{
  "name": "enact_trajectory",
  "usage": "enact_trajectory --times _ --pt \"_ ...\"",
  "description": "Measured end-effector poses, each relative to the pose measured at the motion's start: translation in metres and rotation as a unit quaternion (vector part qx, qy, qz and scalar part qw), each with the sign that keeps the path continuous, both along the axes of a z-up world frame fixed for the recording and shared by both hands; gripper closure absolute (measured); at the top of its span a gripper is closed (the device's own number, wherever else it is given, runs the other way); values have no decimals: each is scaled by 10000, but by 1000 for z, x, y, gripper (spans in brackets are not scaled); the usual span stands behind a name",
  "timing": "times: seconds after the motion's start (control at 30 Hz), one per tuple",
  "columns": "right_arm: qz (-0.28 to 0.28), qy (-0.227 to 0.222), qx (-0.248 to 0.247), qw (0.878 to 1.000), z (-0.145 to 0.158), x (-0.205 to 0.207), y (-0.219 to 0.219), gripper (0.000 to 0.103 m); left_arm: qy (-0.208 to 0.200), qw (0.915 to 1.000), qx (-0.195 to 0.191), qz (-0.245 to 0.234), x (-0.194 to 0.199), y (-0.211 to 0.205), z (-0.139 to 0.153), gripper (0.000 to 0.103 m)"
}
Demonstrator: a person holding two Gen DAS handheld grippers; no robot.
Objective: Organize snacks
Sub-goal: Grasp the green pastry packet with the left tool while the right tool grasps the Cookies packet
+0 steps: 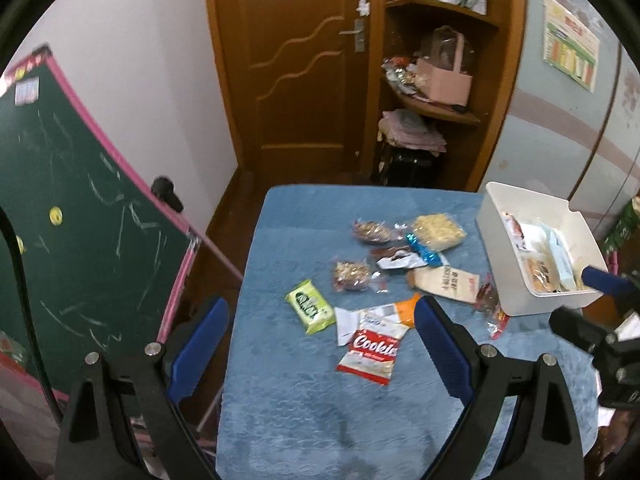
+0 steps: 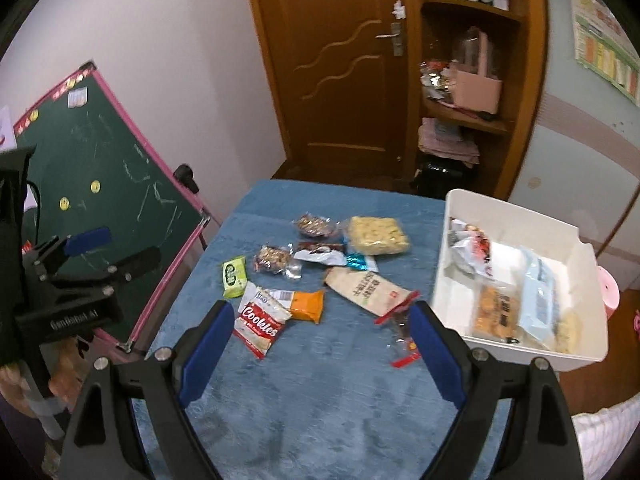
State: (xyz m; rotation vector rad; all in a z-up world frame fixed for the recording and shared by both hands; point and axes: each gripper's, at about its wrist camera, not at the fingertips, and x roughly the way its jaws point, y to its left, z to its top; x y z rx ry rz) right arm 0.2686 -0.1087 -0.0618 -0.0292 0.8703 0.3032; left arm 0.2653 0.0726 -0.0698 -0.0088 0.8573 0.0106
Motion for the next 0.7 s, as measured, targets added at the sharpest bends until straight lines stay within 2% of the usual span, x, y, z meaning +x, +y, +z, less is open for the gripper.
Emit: enact_trajectory --times 0.1,0.23,0.47,0.7 --pt "186 111 8 9998 -16 5 13 14 153 9997 -159 75 10 14 -12 9" --pt "324 308 -27 9990 -43 15 31 14 304 9994 -59 147 21 23 -30 9" --pt "404 850 165 9954 -100 32 56 14 739 9972 17 126 52 29 -76 9" --pt "312 1313 509 9895 -155 47 70 14 1098 9933 -124 344 90 34 -118 9"
